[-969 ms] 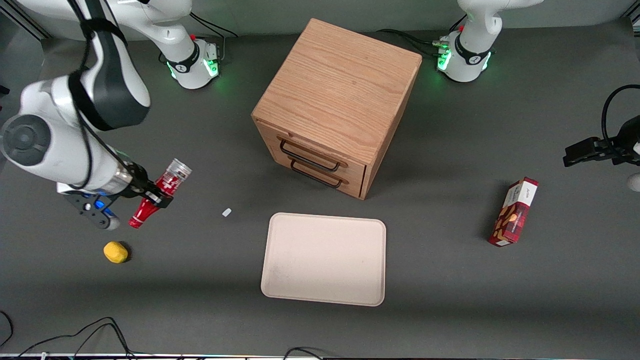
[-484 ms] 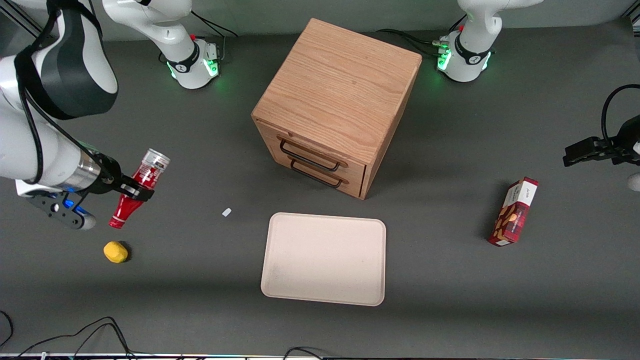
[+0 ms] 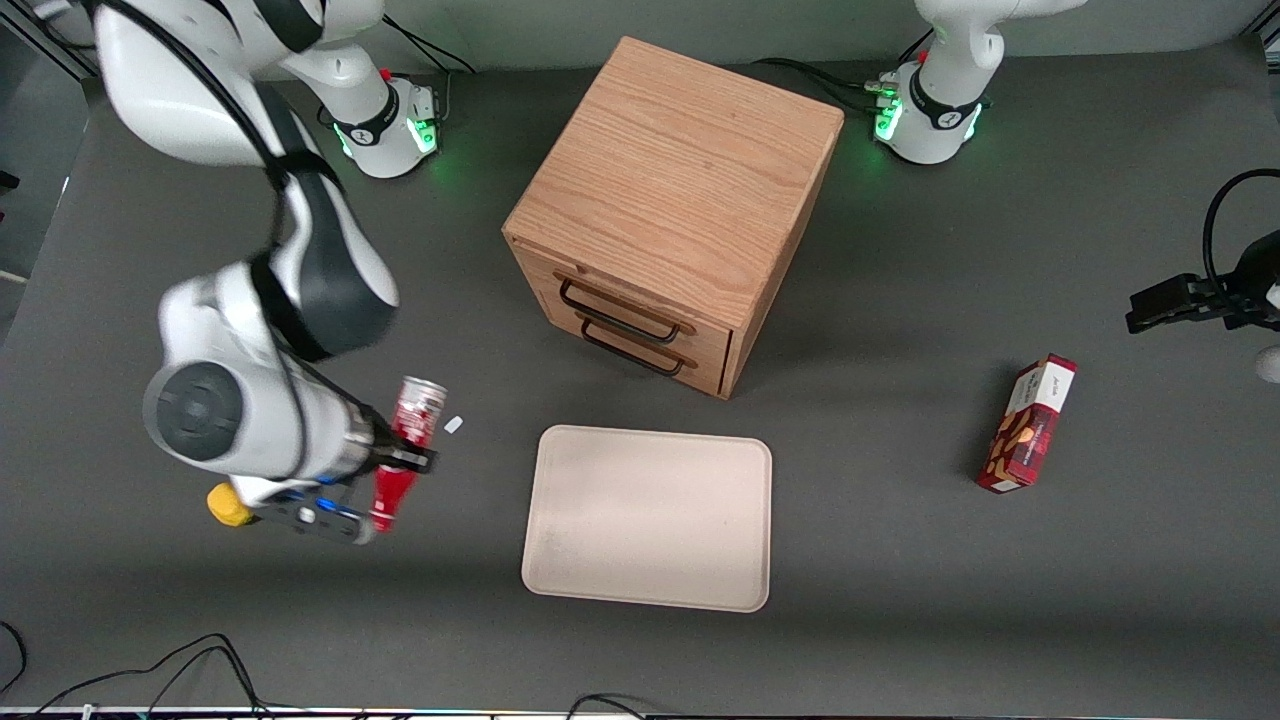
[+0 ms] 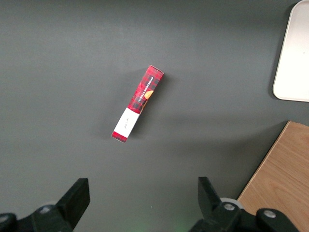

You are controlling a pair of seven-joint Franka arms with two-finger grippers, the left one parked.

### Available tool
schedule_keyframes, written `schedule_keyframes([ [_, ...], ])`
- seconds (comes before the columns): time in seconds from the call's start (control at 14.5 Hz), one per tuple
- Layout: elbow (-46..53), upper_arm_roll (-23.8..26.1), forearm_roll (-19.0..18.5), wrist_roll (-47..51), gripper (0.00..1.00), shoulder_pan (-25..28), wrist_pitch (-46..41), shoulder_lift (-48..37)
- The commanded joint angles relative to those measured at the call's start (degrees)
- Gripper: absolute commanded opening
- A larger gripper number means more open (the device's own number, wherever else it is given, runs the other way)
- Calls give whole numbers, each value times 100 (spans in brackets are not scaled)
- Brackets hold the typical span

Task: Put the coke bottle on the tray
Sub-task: 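Carry the held bottle over the cream tray's corner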

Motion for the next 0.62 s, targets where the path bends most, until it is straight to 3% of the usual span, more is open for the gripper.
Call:
schedule_keyframes([
  [0.0, 591, 1, -73, -187, 0, 258, 600, 836],
  [0.28, 591, -7, -73, -126, 0, 531, 1489, 1478],
  [0.55, 583, -7, -64, -126, 0, 671, 1841, 1769],
])
